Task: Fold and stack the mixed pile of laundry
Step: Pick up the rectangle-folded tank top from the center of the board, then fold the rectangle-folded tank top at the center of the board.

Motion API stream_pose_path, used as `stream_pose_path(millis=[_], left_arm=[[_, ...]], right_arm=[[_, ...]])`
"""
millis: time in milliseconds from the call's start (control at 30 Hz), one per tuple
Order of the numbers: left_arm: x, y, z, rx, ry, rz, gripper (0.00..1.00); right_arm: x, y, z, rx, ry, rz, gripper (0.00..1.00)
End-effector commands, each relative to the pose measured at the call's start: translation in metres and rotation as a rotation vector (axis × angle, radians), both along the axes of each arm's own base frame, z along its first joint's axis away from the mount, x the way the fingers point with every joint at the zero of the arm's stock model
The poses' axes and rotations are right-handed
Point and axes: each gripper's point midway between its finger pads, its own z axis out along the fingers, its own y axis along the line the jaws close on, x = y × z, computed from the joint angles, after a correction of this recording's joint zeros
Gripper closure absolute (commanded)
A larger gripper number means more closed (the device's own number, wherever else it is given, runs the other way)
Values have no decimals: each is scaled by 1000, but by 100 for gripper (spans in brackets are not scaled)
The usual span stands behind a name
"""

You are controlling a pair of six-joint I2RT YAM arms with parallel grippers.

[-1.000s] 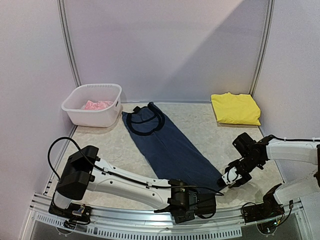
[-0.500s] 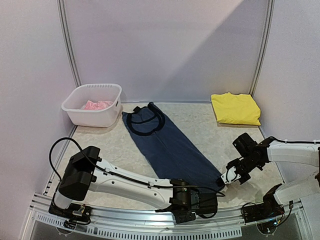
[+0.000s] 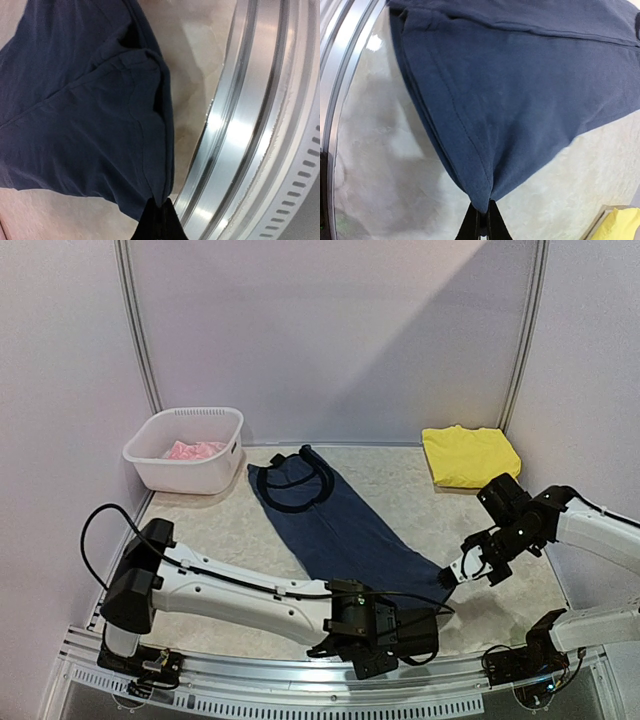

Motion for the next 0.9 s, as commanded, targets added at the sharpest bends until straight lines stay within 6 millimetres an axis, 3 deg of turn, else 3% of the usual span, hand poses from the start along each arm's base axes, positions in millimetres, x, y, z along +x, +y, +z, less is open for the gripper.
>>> stream_pose_path(millis=[0, 133, 333, 633, 867], left_arm=[[31, 8, 50, -94, -22, 124, 100], [53, 25, 71, -132, -61, 195, 100], [92, 54, 88, -135, -117, 301, 100], [160, 106, 87, -89, -232, 482, 100], [210, 137, 73, -77, -224, 576, 100]], right_arm=[[15, 14, 28, 46, 34, -54, 99], [42, 31, 48, 96, 16, -97, 99], [103, 59, 68, 198, -30, -260, 99], [186, 97, 77, 328, -66, -449, 99], [237, 121, 62, 358, -59, -523, 99]])
